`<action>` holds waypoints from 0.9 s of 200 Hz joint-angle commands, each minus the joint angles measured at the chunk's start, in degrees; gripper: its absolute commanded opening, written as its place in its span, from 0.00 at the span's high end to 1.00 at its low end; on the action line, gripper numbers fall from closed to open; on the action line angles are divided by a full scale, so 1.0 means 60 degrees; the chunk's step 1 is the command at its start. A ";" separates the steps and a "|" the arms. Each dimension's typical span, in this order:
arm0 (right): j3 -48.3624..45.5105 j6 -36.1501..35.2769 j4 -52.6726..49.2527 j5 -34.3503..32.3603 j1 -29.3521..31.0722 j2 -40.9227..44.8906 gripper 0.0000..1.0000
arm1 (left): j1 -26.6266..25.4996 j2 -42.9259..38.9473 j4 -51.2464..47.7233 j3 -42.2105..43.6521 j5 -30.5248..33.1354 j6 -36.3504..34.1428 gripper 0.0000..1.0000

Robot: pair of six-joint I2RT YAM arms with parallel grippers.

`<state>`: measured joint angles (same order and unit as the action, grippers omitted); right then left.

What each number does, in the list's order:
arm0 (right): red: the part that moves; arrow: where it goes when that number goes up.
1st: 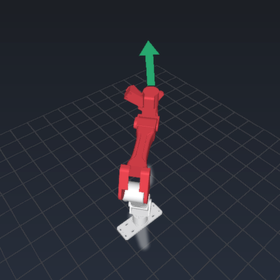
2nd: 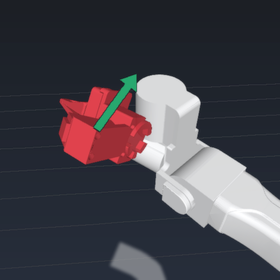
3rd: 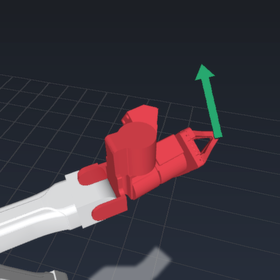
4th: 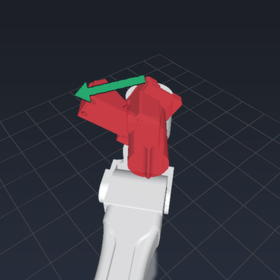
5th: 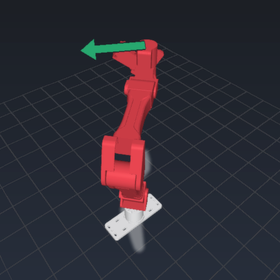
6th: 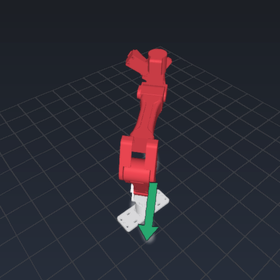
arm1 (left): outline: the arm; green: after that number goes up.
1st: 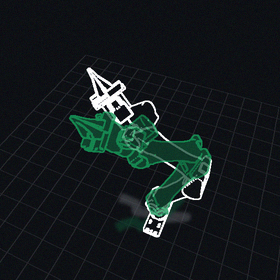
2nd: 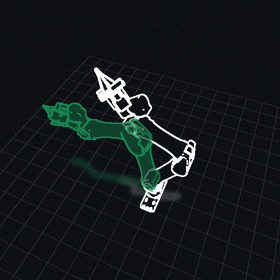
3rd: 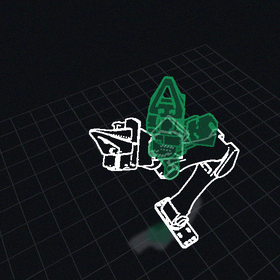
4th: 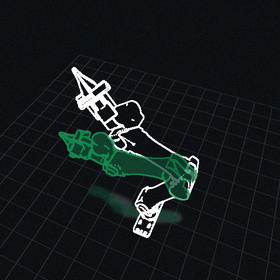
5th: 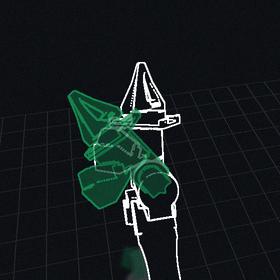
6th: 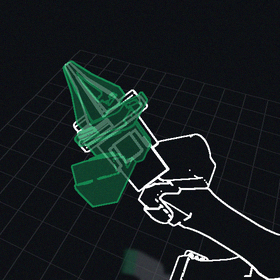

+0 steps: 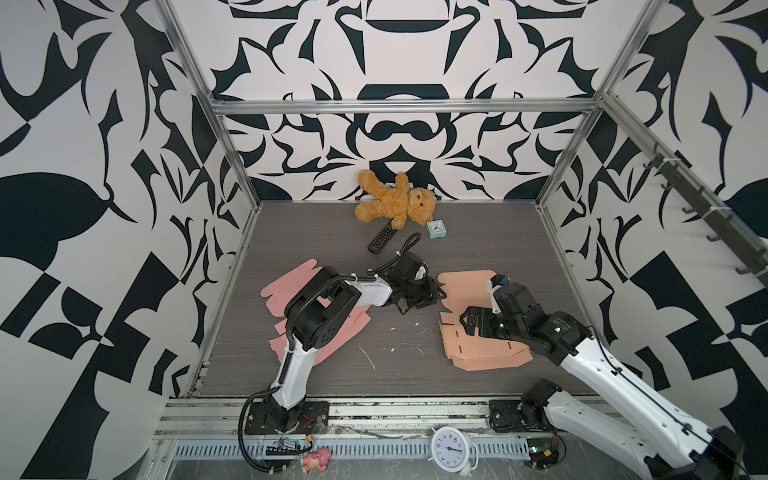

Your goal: Fold the paper box

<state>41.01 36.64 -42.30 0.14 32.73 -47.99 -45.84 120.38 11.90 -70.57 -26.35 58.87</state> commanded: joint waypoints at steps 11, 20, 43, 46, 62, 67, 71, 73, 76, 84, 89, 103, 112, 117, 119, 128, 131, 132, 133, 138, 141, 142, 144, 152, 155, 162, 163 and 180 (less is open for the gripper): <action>0.0335 -0.0254 -0.0272 -0.0302 0.0046 0.0371 0.00 | -0.0179 0.0507 0.0150 -0.0483 0.0224 0.0574 0.59; 0.0356 -0.0277 -0.0326 -0.0322 0.0052 0.0426 0.01 | -0.0196 0.0569 0.0213 -0.0507 0.0321 0.0729 0.61; 0.0330 -0.0343 -0.0470 -0.0379 0.0047 0.0602 0.00 | -0.0196 0.0791 0.0608 -0.0442 0.0454 0.1279 0.67; 0.0332 -0.0345 -0.0484 -0.0387 0.0040 0.0619 0.01 | -0.0196 0.0820 0.0629 -0.0454 0.0477 0.1345 0.68; 0.0311 -0.0365 -0.0564 -0.0419 0.0049 0.0732 0.00 | -0.0207 0.0948 0.0756 -0.0453 0.0624 0.1599 0.71; 0.0313 -0.0379 -0.0585 -0.0445 0.0040 0.0785 0.01 | -0.0211 0.0958 0.0757 -0.0420 0.0687 0.1664 0.71; 0.0305 -0.0378 -0.0589 -0.0435 0.0042 0.0807 0.01 | -0.0211 0.0971 0.0774 -0.0412 0.0744 0.1716 0.72; 0.0300 -0.0379 -0.0583 -0.0423 0.0039 0.0817 0.00 | -0.0214 0.0972 0.0779 -0.0401 0.0777 0.1746 0.72; 0.0298 -0.0369 -0.0578 -0.0422 0.0049 0.0856 0.01 | -0.0224 0.0972 0.0795 -0.0383 0.0798 0.1768 0.73; 0.0298 -0.0365 -0.0581 -0.0423 0.0049 0.0903 0.01 | -0.0225 0.0961 0.0847 -0.0332 0.0894 0.1838 0.75; 0.0308 -0.0365 -0.0585 -0.0420 0.0052 0.0920 0.01 | -0.0225 0.0951 0.0876 -0.0290 0.0949 0.1874 0.75; 0.0298 -0.0387 -0.0555 -0.0419 0.0050 0.0923 0.01 | -0.0241 0.0873 0.0889 -0.0187 0.1110 0.1923 0.78; 0.0284 -0.0414 -0.0532 -0.0419 0.0051 0.0888 0.01 | -0.0240 0.0807 0.0899 -0.0115 0.1230 0.1937 0.79; 0.0283 -0.0420 -0.0523 -0.0419 0.0047 0.0859 0.00 | -0.0244 0.0775 0.0924 -0.0081 0.1284 0.1951 0.80; 0.0283 -0.0423 -0.0515 -0.0419 0.0044 0.0841 0.00 | -0.0248 0.0758 0.0949 -0.0066 0.1304 0.1951 0.80; 0.0280 -0.0437 -0.0499 -0.0423 0.0043 0.0762 0.01 | -0.0240 0.0738 0.1037 -0.0015 0.1342 0.1966 0.82; 0.0280 -0.0436 -0.0507 -0.0419 0.0050 0.0739 0.01 | -0.0247 0.0738 0.1056 -0.0016 0.1350 0.1965 0.82; 0.0280 -0.0436 -0.0507 -0.0419 0.0050 0.0739 0.01 | -0.0244 0.0738 0.1060 -0.0016 0.1347 0.1965 0.82; 0.0282 -0.0452 -0.0500 -0.0419 0.0051 0.0735 0.00 | -0.0242 0.0738 0.1062 -0.0009 0.1353 0.1980 0.83; 0.0283 -0.0453 -0.0507 -0.0419 0.0053 0.0708 0.00 | -0.0240 0.0738 0.1084 -0.0008 0.1358 0.1992 0.84; 0.0283 -0.0453 -0.0508 -0.0419 0.0053 0.0692 0.00 | -0.0240 0.0738 0.1108 -0.0003 0.1372 0.2009 0.84; 0.0283 -0.0453 -0.0508 -0.0419 0.0045 0.0690 0.01 | -0.0240 0.0738 0.1122 -0.0002 0.1373 0.2016 0.84; 0.0283 -0.0446 -0.0508 -0.0427 0.0036 0.0689 0.01 | -0.0247 0.0749 0.1140 -0.0002 0.1374 0.2022 0.85; 0.0283 -0.0449 -0.0508 -0.0445 0.0048 0.0705 0.01 | -0.0251 0.0755 0.1218 0.0018 0.1388 0.2075 0.87; 0.0283 -0.0452 -0.0508 -0.0448 0.0050 0.0723 0.00 | -0.0251 0.0766 0.1255 0.0034 0.1381 0.2096 0.87; 0.0269 -0.0449 -0.0490 -0.0481 0.0051 0.0754 0.00 | -0.0254 0.0751 0.1349 0.0078 0.1397 0.2168 0.88; 0.0254 -0.0444 -0.0492 -0.0480 0.0052 0.0750 0.01 | -0.0254 0.0752 0.1367 0.0082 0.1408 0.2177 0.89; 0.0268 -0.0475 -0.0448 -0.0507 0.0043 0.0804 0.00 | -0.0255 0.0662 0.1672 0.0309 0.1557 0.2344 0.92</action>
<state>41.06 34.46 -45.19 -1.48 32.73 -43.79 -47.13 124.36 20.40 -71.05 -19.57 70.57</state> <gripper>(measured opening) 0.995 0.100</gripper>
